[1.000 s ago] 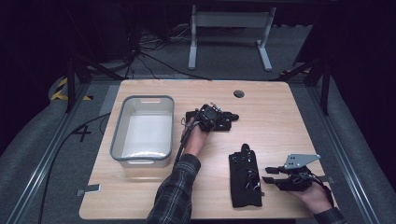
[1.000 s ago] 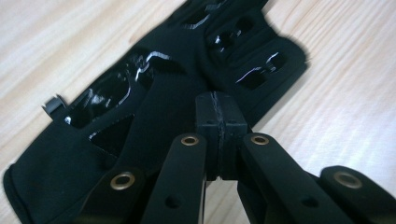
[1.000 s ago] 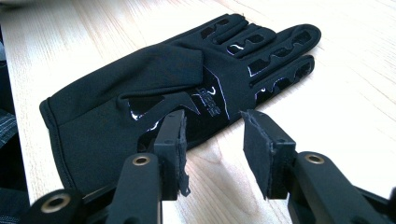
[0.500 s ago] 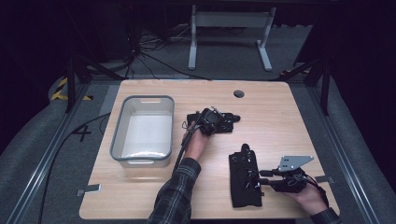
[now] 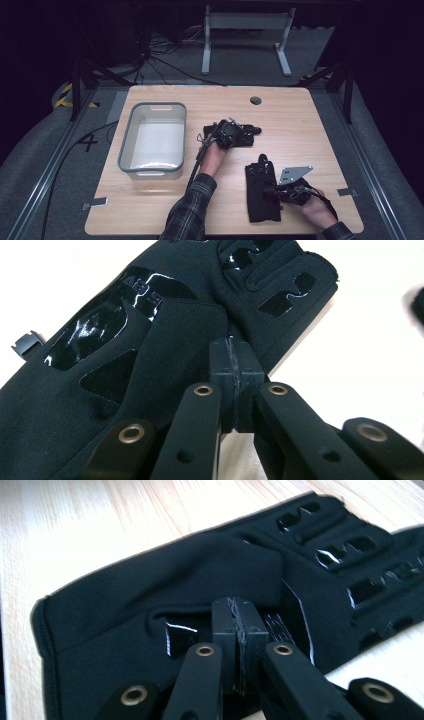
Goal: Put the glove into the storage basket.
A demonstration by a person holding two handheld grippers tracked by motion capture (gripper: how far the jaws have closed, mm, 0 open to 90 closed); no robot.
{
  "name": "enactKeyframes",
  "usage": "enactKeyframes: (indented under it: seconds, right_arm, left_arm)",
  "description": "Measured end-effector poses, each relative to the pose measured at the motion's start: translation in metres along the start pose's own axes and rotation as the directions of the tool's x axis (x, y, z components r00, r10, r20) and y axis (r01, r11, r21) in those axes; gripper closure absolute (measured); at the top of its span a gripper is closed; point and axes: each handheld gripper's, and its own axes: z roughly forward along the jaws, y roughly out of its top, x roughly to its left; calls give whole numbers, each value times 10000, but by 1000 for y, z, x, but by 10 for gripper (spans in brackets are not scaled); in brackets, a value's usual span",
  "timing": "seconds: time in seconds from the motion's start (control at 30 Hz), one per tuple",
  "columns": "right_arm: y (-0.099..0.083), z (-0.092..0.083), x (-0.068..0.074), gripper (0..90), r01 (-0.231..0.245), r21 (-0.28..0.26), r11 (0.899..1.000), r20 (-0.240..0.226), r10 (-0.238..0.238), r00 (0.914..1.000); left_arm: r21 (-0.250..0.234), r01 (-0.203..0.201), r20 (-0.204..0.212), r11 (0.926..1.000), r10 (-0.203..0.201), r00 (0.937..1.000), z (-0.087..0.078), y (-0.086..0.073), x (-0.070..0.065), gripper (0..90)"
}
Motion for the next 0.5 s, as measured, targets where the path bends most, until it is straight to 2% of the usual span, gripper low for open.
enactKeyframes:
  seconds: [0.23,0.5]
  right_arm:
    - [-18,-18,-10,898,-543,33,9985,287,542,9981]
    - [-40,-39,-18,900,-1044,45,9945,899,1036,9905]
  left_arm:
    - [57,-82,223,10000,81,9997,-3,-4,-10,900]
    - [-72,-48,298,10000,50,9995,-6,-10,-22,900]
